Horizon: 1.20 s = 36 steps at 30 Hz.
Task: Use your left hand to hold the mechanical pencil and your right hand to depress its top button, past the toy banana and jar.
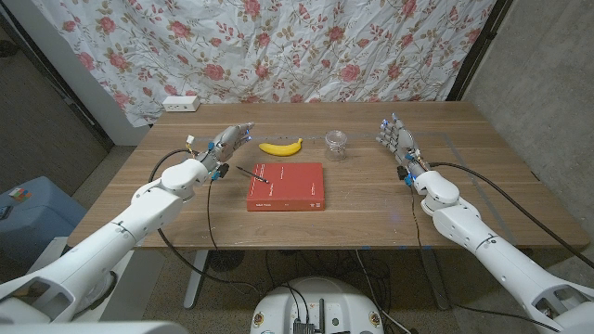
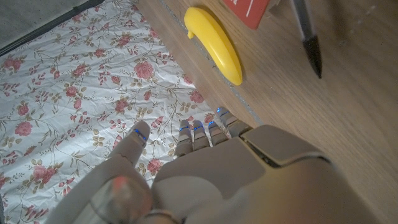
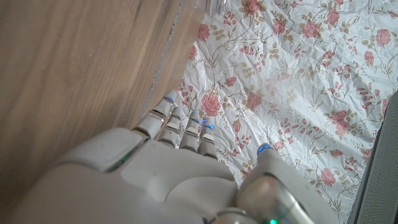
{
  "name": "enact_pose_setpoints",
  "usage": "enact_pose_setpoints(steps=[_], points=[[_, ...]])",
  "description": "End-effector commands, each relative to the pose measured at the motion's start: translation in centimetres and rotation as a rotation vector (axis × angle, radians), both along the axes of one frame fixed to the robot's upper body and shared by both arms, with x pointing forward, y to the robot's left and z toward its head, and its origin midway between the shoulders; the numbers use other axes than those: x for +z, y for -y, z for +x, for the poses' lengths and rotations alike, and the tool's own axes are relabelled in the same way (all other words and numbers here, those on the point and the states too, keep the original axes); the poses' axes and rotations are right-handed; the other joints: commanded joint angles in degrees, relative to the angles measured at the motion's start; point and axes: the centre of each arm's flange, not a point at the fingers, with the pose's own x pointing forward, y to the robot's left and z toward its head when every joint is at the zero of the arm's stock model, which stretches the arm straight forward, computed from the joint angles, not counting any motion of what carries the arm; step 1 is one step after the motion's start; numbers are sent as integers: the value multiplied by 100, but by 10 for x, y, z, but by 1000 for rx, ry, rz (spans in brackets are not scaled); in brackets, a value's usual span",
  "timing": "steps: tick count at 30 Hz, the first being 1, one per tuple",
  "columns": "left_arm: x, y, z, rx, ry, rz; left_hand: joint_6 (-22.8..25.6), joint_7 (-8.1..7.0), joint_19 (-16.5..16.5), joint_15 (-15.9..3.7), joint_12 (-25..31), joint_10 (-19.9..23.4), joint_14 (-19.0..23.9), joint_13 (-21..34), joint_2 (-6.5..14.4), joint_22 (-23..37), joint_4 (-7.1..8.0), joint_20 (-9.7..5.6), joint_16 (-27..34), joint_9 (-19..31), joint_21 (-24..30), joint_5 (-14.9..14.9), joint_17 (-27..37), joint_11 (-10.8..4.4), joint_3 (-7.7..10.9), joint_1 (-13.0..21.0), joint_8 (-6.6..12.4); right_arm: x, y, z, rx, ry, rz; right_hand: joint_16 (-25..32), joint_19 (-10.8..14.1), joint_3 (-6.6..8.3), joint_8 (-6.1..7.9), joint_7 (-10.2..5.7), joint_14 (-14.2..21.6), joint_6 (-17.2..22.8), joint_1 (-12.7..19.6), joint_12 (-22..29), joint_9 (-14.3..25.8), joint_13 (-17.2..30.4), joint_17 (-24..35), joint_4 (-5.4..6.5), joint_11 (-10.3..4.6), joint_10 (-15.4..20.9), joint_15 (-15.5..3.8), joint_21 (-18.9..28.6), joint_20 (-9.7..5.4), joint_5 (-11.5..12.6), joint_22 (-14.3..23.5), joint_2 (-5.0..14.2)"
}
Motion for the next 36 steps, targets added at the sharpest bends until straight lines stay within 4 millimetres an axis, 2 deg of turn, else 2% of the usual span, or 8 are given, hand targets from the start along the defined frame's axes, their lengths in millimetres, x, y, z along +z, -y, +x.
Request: enact_pose_setpoints(steps=[1, 7, 8, 13, 18, 21, 25, 36], points=[[5, -7, -15, 29, 63, 129, 138, -43, 165, -189, 54, 152, 139, 27, 287, 11, -152, -177, 39, 20, 62, -9, 15, -69, 12, 80, 22, -3, 4, -4, -15, 6, -4, 31, 6, 51, 31, -6, 32, 64, 13, 35, 24, 24, -12, -21, 12, 21, -21, 33, -36, 54, 22, -24], [6, -9, -23, 27, 91, 171, 266, -136, 289, -229, 48, 263, 262, 27, 246, 5, -325, -218, 35, 20, 66, -21, 13, -146, 4, 157, 25, -5, 3, -6, -17, 5, -11, 32, 6, 63, 34, 1, 29, 80, 17, 39, 23, 23, -33, -34, 13, 33, -36, 35, -42, 54, 22, -18], [7, -10, -24, 28, 95, 184, 296, -182, 337, -273, 44, 307, 293, 27, 206, 1, -420, -241, 26, 19, 62, -31, 13, -191, -1, 196, 16, -6, 3, -7, -19, 6, -12, 33, 6, 66, 33, 0, 33, 81, 18, 39, 23, 23, -37, -37, 13, 33, -30, 35, -43, 54, 22, -16], [11, -13, -31, 30, 103, 252, 403, -337, 433, -362, 31, 439, 365, 27, 128, -6, -699, -326, 6, 18, 33, -47, 15, -352, 3, 339, 15, -8, 3, -10, -24, 6, -11, 33, 7, 75, 36, 6, 27, 93, 19, 38, 23, 22, -54, -46, 9, 32, -40, 36, -47, 54, 21, -12], [18, -16, -40, 50, 90, 365, 554, -426, 499, -431, 22, 555, 401, 28, 20, -10, -958, -399, -6, 19, 7, -48, 18, -393, 20, 541, 66, -12, 4, -13, -33, 4, -6, 34, 6, 82, 34, 6, 26, 96, 20, 37, 23, 22, -69, -56, 10, 31, -39, 37, -46, 53, 21, -10], [20, -17, -45, 60, 86, 416, 619, -497, 527, -455, 20, 606, 428, 29, -28, -9, -1010, -423, -4, 23, 2, -46, 18, -398, 19, 622, 89, -15, 4, -15, -30, 3, 12, 36, 7, 85, 31, 9, 27, 92, 20, 37, 23, 21, -75, -59, 10, 33, -37, 37, -47, 52, 21, -10], [21, -18, -49, 73, 89, 464, 707, -568, 618, -494, 17, 712, 485, 30, -114, -8, -1047, -401, -2, 28, 6, -43, 19, -493, 14, 786, 117, -18, 4, -16, -33, 1, 22, 38, 4, 88, 28, 1, 26, 90, 14, 41, 23, 21, -89, -65, 10, 45, -57, 37, -70, 50, 21, -12], [34, -19, -61, 131, 118, 649, 1092, -867, 684, -572, 18, 1017, 532, 31, -349, -11, -1063, -389, -20, 33, -37, -31, 21, -714, -1, 1249, 225, -19, 1, -14, -35, -9, 16, 44, -2, 98, 29, 16, 31, 101, 1, 44, 23, 20, -114, -74, 8, 60, -64, 35, -88, 47, 19, -8]])
